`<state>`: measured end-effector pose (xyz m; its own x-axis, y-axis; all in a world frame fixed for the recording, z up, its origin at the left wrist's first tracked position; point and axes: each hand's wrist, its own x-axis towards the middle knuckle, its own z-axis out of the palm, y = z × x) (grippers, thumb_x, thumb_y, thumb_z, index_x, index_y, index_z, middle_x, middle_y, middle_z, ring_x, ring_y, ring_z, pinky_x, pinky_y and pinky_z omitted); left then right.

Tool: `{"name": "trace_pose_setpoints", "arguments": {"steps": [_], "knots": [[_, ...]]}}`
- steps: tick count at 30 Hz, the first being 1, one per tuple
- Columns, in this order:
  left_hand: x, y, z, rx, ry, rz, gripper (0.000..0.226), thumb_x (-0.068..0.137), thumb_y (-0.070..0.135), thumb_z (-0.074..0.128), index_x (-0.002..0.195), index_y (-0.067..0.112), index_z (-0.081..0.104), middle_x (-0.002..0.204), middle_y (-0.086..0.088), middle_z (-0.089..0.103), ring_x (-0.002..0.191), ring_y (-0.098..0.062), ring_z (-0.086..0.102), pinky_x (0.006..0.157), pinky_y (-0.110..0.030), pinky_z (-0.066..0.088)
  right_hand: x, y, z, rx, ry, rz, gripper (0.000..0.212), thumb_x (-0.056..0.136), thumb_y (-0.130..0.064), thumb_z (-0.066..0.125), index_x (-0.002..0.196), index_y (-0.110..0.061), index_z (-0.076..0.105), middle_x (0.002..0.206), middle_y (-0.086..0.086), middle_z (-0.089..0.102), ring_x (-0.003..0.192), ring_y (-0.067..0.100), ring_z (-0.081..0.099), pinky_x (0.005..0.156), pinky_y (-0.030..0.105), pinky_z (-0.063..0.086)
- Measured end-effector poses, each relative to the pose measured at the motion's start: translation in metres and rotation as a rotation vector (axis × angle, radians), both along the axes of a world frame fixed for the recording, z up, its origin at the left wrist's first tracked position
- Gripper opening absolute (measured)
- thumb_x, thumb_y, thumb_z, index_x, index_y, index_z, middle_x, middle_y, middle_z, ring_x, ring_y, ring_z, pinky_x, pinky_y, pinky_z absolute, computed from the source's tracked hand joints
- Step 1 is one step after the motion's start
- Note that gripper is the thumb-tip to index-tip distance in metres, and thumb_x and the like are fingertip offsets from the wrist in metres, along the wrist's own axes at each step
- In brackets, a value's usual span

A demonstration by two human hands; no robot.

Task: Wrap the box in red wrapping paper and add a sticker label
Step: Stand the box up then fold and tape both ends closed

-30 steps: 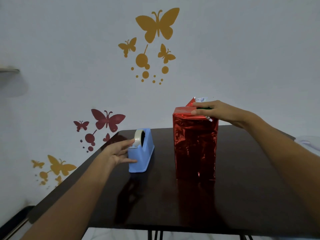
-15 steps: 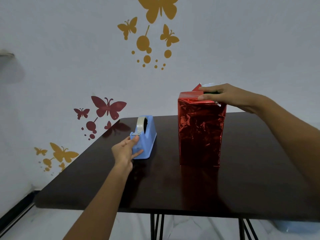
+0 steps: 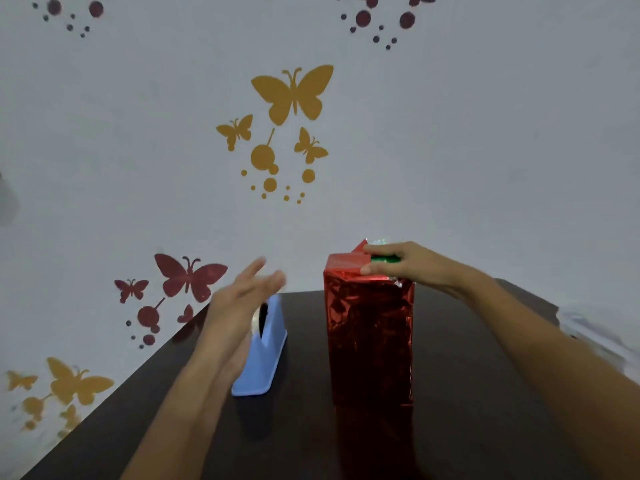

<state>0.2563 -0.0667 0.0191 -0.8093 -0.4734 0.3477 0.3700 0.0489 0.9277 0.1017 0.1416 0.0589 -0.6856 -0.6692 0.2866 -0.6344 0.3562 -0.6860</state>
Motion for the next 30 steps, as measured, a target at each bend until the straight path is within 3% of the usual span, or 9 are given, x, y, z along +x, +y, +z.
{"name": "trace_pose_setpoints", "arguments": {"steps": [4, 7, 10, 12, 15, 17, 19, 26, 30], "knots": [[-0.049, 0.013, 0.072, -0.283, -0.136, -0.390, 0.022, 0.065, 0.028, 0.071, 0.082, 0.017, 0.078, 0.133, 0.015, 0.053, 0.126, -0.005, 0.043, 0.115, -0.042, 0.014, -0.001, 0.001, 0.003, 0.010, 0.012, 0.006, 0.066, 0.082, -0.040, 0.066, 0.141, -0.022, 0.042, 0.145, -0.005, 0.041, 0.128, 0.008, 0.039, 0.104, 0.021, 0.026], [-0.080, 0.016, 0.081, -0.438, -0.349, -0.484, 0.024, 0.063, 0.030, 0.073, 0.084, 0.019, 0.079, 0.132, 0.014, 0.053, 0.138, -0.011, 0.030, 0.116, -0.048, 0.013, -0.003, -0.001, 0.003, 0.017, 0.021, 0.007, 0.066, 0.081, -0.043, 0.066, 0.140, -0.022, 0.043, 0.142, -0.003, 0.046, 0.124, 0.008, 0.043, 0.104, 0.023, 0.030], [-0.098, 0.021, 0.082, -0.494, -0.415, -0.491, 0.025, 0.062, 0.033, 0.075, 0.083, 0.021, 0.079, 0.131, 0.014, 0.052, 0.139, -0.012, 0.028, 0.116, -0.050, 0.015, -0.005, 0.000, 0.003, 0.020, 0.026, -0.008, 0.070, 0.080, -0.045, 0.066, 0.141, -0.021, 0.043, 0.137, -0.005, 0.049, 0.125, 0.010, 0.043, 0.107, 0.027, 0.029], [-0.105, 0.025, 0.082, -0.503, -0.421, -0.475, 0.024, 0.061, 0.033, 0.075, 0.082, 0.020, 0.079, 0.132, 0.013, 0.053, 0.136, -0.012, 0.033, 0.116, -0.050, 0.018, -0.006, 0.000, 0.003, 0.028, 0.027, -0.003, 0.073, 0.078, -0.048, 0.066, 0.141, -0.020, 0.042, 0.122, -0.010, 0.056, 0.114, 0.004, 0.047, 0.104, 0.025, 0.030], [-0.114, 0.028, 0.080, -0.484, -0.429, -0.485, 0.027, 0.060, 0.030, 0.077, 0.082, 0.015, 0.078, 0.126, 0.008, 0.059, 0.121, -0.013, 0.051, 0.112, -0.042, 0.030, -0.005, 0.000, 0.004, 0.036, 0.020, 0.010, 0.064, 0.081, -0.043, 0.065, 0.139, -0.022, 0.046, 0.080, -0.033, 0.055, 0.081, -0.014, 0.050, 0.088, 0.014, 0.034], [-0.118, 0.029, 0.079, -0.463, -0.424, -0.515, 0.026, 0.069, 0.022, 0.074, 0.091, 0.008, 0.074, 0.114, 0.005, 0.065, 0.102, -0.014, 0.062, 0.099, -0.031, 0.047, -0.002, 0.000, 0.006, 0.033, 0.022, 0.012, 0.058, 0.083, -0.041, 0.064, 0.137, -0.025, 0.048, 0.103, -0.029, 0.059, 0.103, -0.009, 0.052, 0.095, 0.017, 0.034], [-0.121, 0.031, 0.077, -0.427, -0.424, -0.539, 0.022, 0.081, 0.014, 0.067, 0.100, 0.002, 0.069, 0.110, 0.003, 0.066, 0.092, -0.015, 0.066, 0.081, -0.023, 0.055, -0.004, 0.000, 0.005, 0.032, 0.033, 0.013, 0.058, 0.083, -0.043, 0.064, 0.136, -0.027, 0.049, 0.128, -0.013, 0.053, 0.120, 0.005, 0.045, 0.104, 0.023, 0.030], [-0.130, 0.031, 0.072, -0.427, -0.427, -0.531, 0.016, 0.082, 0.010, 0.069, 0.096, 0.003, 0.070, 0.126, -0.001, 0.058, 0.080, -0.013, 0.068, 0.066, -0.022, 0.055, -0.005, 0.001, 0.003, 0.029, 0.037, 0.012, 0.048, 0.082, -0.044, 0.064, 0.125, -0.022, 0.060, 0.116, -0.017, 0.059, 0.106, 0.002, 0.053, 0.099, 0.024, 0.036], [-0.126, 0.034, 0.070, -0.450, -0.396, -0.509, 0.008, 0.079, 0.007, 0.070, 0.087, 0.005, 0.072, 0.106, 0.003, 0.067, 0.079, -0.012, 0.066, 0.071, -0.022, 0.056, -0.007, 0.000, 0.003, 0.023, 0.032, 0.025, 0.054, 0.084, -0.041, 0.065, 0.129, -0.013, 0.056, 0.127, -0.014, 0.054, 0.110, 0.004, 0.051, 0.102, 0.026, 0.033]]}}
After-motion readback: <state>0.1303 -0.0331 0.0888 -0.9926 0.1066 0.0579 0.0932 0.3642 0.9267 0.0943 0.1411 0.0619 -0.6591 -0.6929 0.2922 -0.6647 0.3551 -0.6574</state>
